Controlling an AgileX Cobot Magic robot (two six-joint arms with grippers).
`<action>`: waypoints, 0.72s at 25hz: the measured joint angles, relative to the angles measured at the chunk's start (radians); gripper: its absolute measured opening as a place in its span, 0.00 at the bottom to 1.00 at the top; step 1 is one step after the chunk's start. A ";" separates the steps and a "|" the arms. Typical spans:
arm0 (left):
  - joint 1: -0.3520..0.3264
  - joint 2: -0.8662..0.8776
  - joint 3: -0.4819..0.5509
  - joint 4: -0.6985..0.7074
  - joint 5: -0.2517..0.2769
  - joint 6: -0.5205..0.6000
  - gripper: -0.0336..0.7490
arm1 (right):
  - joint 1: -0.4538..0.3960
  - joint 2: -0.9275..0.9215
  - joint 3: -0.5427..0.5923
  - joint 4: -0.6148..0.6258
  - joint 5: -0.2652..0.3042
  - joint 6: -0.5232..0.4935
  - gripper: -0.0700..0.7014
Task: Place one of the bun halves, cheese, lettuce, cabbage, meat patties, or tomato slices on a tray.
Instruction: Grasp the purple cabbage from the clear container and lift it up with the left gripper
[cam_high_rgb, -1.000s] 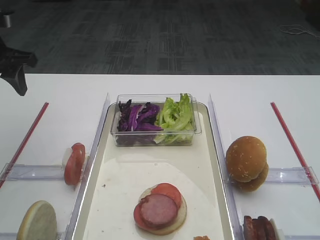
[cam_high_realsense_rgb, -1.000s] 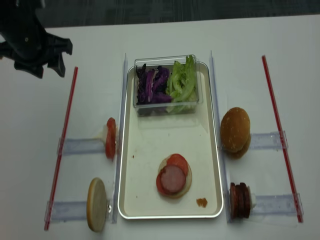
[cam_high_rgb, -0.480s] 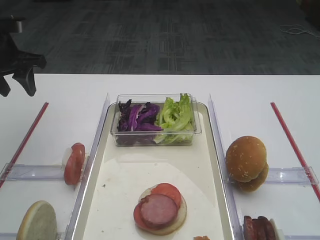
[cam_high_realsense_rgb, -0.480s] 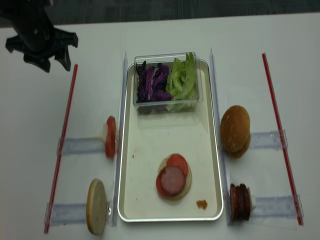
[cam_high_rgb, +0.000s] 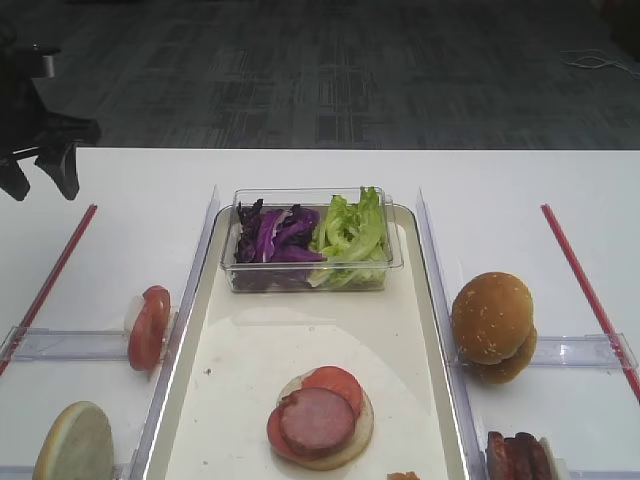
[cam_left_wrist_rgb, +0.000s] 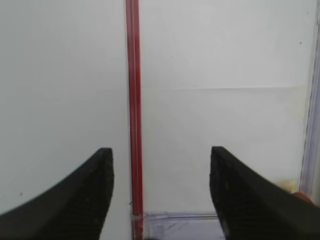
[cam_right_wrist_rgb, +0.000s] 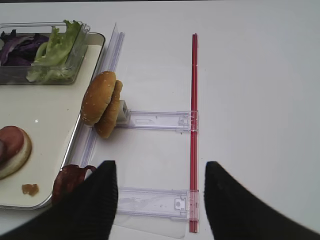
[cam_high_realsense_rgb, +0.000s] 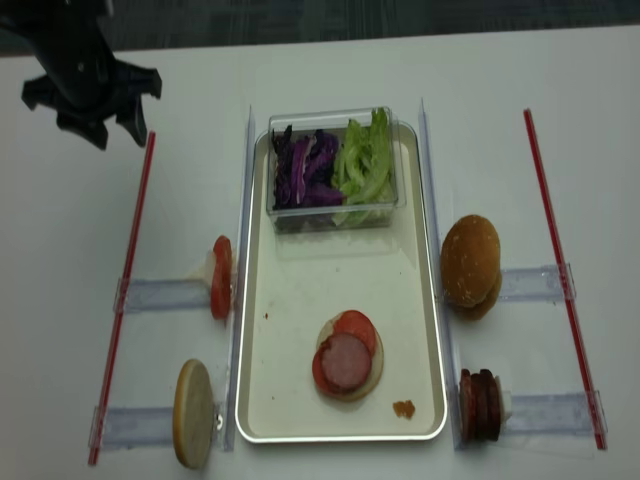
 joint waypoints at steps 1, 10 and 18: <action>0.000 0.005 0.000 0.000 -0.002 0.000 0.60 | 0.000 0.000 0.000 0.000 0.000 0.000 0.61; -0.016 0.012 0.000 -0.014 -0.004 0.000 0.59 | 0.000 0.000 0.000 0.000 0.000 -0.004 0.61; -0.098 0.012 0.000 -0.030 -0.006 -0.027 0.59 | 0.000 0.000 0.000 0.000 -0.002 -0.004 0.61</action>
